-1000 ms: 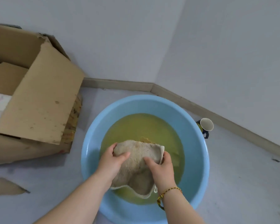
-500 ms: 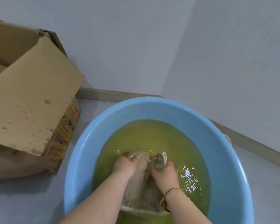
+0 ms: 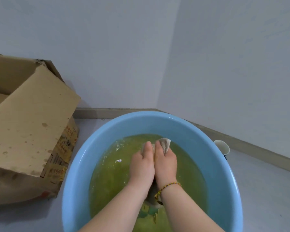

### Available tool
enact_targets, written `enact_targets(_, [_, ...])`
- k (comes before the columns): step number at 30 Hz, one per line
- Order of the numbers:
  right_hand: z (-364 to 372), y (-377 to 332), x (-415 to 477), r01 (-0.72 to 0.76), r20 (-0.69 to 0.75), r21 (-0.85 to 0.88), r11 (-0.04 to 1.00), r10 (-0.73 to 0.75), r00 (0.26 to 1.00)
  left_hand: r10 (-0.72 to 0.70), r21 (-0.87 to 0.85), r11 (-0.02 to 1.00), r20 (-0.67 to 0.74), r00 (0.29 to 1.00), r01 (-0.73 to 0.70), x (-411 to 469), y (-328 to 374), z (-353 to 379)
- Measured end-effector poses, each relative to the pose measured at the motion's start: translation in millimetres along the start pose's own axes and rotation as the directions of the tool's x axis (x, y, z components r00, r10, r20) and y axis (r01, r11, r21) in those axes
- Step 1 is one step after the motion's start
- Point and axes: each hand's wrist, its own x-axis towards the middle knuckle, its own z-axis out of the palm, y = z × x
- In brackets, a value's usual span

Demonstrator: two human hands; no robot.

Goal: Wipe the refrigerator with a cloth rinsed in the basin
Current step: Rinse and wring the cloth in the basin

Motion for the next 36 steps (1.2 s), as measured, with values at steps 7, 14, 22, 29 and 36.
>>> enact_targets(7, [2,3,-21,0.120,0.047,-0.134,0.984,-0.114,0.992,-0.158,-0.160,0.974,0.034,0.987,0.162,13,-11,-10])
enact_targets(14, [0,12,-23,-0.022,0.071,-0.023,0.999,0.024,0.997,-0.205,-0.080,0.974,0.105,0.973,0.214,19,-15,-14])
enact_targets(22, [-36,42,5,-0.078,0.197,-0.465,0.882,0.189,0.962,-0.341,0.284,0.918,0.212,0.916,0.276,41,-47,-34])
enact_targets(29, [-23,74,4,-0.013,0.191,-0.743,0.669,0.231,0.954,-0.340,0.598,0.762,0.046,0.939,0.246,40,-76,-36])
enact_targets(36, [-16,62,6,-0.365,0.134,0.010,0.931,0.361,0.923,-0.441,-0.039,0.893,0.129,0.888,0.449,38,-64,-19])
